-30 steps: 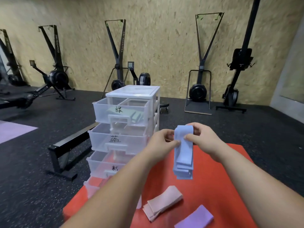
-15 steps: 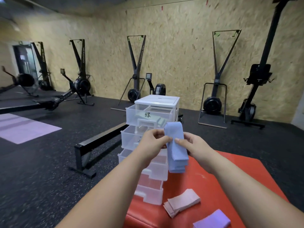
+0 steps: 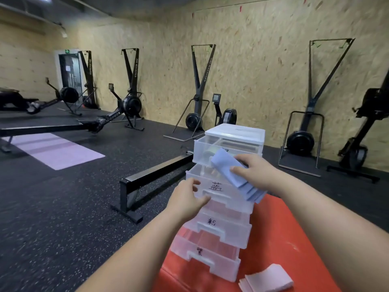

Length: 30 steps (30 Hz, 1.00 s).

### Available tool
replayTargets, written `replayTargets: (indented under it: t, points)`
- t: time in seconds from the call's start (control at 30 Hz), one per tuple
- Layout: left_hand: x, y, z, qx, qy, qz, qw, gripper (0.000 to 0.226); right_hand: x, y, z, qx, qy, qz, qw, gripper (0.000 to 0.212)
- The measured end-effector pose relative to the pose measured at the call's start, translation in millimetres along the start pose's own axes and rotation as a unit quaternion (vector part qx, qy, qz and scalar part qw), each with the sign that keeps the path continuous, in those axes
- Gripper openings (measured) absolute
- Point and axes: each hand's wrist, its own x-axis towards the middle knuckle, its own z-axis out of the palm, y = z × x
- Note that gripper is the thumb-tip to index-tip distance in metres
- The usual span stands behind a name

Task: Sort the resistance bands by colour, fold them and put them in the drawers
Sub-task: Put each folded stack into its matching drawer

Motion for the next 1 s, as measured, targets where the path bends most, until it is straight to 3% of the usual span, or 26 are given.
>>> replayTargets:
  t: [0.07,0.17,0.27,0.4,0.57,0.67,0.73,0.8,0.87,1.0]
  points:
    - [8,-9,1,0.02,0.005,-0.002,1.0,0.06,20,0,1,-0.007,-0.025,0.011,1.0,0.01]
    - [19,-21,6,0.042,0.004,0.007,0.999,0.063,45,10,7,-0.03,-0.066,0.019,0.997,0.038]
    - [30,-32,15,0.063,0.011,0.019,0.998,0.059,61,27,12,-0.073,-0.099,0.027,0.992,0.036]
    - [41,-42,32,0.066,0.057,0.038,0.995,0.047,80,46,12,-0.147,-0.08,0.033,0.985,0.039]
    - [44,-44,50,0.057,0.108,0.049,0.991,0.059,99,56,24,-0.298,-0.083,0.018,0.951,0.051]
    - [45,-46,56,0.05,0.109,0.053,0.991,0.063,111,50,36,-0.285,-0.115,-0.016,0.951,0.054]
    - [46,-47,58,0.048,0.116,0.054,0.991,0.062,115,47,40,-0.234,-0.167,-0.033,0.957,0.042]
    - [46,-47,60,0.047,0.126,0.057,0.989,0.059,115,44,43,-0.166,-0.216,-0.013,0.962,0.03]
    - [46,-48,61,0.044,0.132,0.062,0.988,0.058,116,47,51,-0.138,-0.257,0.023,0.956,0.031]
    - [46,-48,64,0.044,0.128,0.06,0.989,0.06,116,57,67,-0.221,-0.28,0.036,0.933,0.033]
